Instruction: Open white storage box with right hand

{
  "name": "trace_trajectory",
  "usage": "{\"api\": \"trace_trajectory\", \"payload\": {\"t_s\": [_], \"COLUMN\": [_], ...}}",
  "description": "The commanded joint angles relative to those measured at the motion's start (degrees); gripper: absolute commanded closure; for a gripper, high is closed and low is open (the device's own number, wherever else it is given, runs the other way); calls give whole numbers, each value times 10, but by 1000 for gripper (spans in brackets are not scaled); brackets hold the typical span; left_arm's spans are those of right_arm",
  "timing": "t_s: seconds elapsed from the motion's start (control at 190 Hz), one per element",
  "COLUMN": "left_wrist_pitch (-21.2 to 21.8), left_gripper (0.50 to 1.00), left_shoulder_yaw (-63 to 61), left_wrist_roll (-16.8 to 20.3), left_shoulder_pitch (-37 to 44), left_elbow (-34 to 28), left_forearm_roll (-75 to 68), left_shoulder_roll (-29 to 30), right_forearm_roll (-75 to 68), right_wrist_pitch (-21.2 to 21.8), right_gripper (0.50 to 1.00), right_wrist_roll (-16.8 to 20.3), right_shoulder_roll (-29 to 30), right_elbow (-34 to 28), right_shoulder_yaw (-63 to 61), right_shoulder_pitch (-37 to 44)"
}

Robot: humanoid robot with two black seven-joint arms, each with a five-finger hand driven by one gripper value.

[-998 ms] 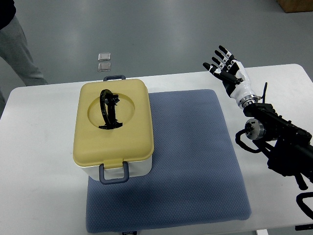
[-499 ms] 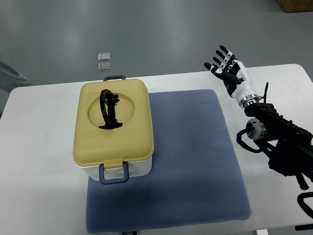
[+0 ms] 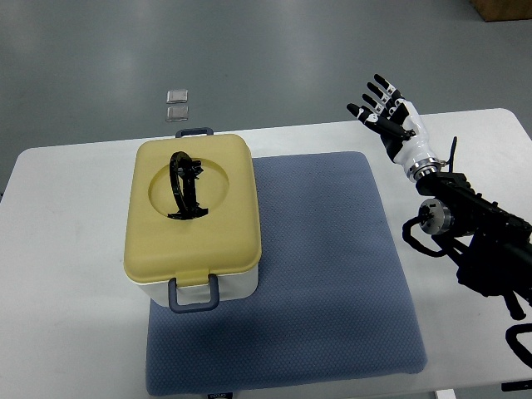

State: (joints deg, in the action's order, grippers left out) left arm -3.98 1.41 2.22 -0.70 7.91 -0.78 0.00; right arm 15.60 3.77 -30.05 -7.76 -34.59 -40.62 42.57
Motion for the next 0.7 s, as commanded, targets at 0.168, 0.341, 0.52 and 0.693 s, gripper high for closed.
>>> {"api": "trace_trajectory", "payload": {"t_s": [0.168,0.341,0.52,0.693], "left_wrist_pitch": [0,0,0,0], "left_gripper": [500,500,500,500], "left_shoulder_yaw": [0,0,-1,-1], "left_wrist_roll": [1,0,0,0], "left_shoulder_pitch": [0,0,0,0], "left_elbow": [0,0,0,0], "left_forearm_roll": [0,0,1,1], "left_shoulder_roll": [0,0,0,0], "right_forearm_roll": [45,194,330,426], "right_wrist_pitch": [-18,-11,7,27], "right_gripper": [574,576,576,576], "right_wrist_roll": [1,1,1,-7], "right_shoulder_roll": [-35,-39,-60,-89], "right_elbow": [-10,-21,-54,-91], "right_shoulder_yaw": [12,14,30,102], "right_shoulder_pitch": [50,86,127,203]}}
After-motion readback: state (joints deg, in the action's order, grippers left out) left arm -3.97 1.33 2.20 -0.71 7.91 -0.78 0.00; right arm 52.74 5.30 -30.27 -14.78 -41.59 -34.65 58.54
